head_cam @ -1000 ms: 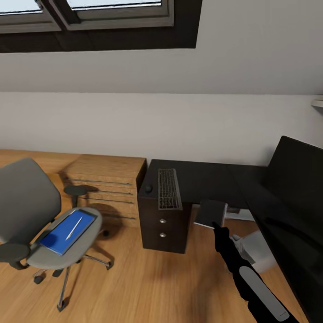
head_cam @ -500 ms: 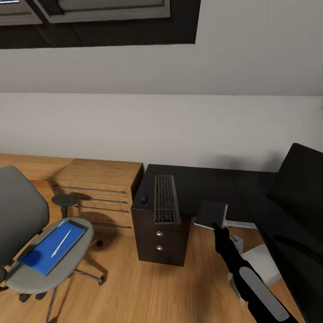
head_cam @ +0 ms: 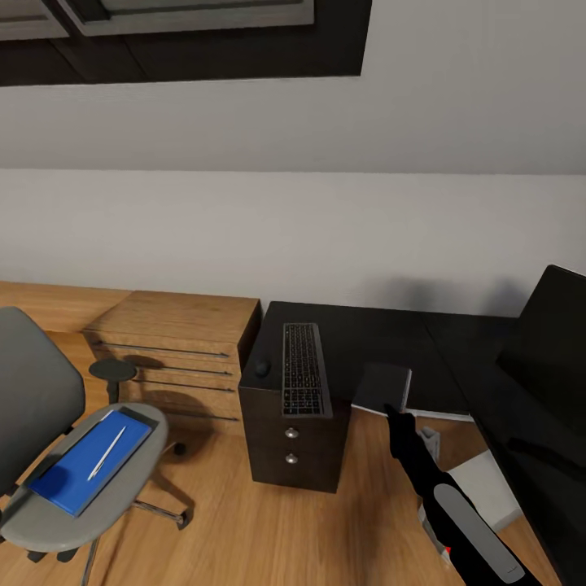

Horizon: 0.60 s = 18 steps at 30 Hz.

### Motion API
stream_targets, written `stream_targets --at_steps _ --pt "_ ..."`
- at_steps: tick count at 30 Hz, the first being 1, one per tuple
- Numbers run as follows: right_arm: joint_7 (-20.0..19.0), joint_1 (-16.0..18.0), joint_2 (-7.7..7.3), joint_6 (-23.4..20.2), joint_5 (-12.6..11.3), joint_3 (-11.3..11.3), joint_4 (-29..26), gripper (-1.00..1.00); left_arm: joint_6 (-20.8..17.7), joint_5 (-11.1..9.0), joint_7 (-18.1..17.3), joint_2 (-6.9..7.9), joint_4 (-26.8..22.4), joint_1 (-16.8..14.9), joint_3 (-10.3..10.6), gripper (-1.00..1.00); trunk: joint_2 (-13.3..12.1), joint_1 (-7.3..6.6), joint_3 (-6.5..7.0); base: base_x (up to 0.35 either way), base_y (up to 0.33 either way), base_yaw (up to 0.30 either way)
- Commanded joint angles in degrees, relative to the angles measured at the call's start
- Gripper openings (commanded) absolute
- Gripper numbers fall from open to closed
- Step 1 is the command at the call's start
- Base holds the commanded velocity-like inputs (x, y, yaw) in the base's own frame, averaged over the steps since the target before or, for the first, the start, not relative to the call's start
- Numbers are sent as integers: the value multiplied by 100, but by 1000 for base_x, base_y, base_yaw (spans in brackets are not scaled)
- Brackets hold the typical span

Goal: In the bedroom, organize the workspace by keeping the computer under the desk, ensuring the monitor is on the desk, placing the keyboard on the desk next to the monitor, placing the mouse on the desk next to the keyboard, moving the folder from the swivel chair onto the desk next to the mouse, stacking the notebook on top of the folder with the pen on top of the notebook, and positioning the swivel chair next to the desk.

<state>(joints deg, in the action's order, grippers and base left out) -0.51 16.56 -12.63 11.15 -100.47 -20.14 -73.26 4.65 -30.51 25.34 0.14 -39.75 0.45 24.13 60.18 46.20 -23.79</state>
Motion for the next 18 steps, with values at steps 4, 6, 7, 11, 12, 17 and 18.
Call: stream_targets --at_steps 4,6,7,11,12,17,18 --pt "-34 5 -2 71 -87 -17 -28 -100 39 -50 32 4 -7 -1 39 100 4 1 -5 70 0 0" --pt "-36 5 3 71 -87 -20 -29 -100 43 -4 32 4 -7 -1 39 100 4 1 -5 241 0 0" --pt "-37 5 1 72 -87 -18 -30 -100 44 72 32 4 -7 -1 39 100 4 1 -5 307 0 0" --pt "-35 6 -2 78 -87 -9 -27 -100 44 105 32 4 -7 -1 39 100 4 1 -5 318 0 0" --pt "-35 5 -2 79 -87 -9 -28 -100 44 106 32 4 -7 -1 39 100 4 1 -5 321 0 0" --pt "-26 5 -4 80 -83 -9 -13 -100 44 105 40 -7 -11 -1 37 100 4 1 -5 166 0 0" --pt "-21 5 -7 80 -81 -8 -8 -100 44 101 50 -10 -16 -1 35 100 4 1 -5 42 0 0"
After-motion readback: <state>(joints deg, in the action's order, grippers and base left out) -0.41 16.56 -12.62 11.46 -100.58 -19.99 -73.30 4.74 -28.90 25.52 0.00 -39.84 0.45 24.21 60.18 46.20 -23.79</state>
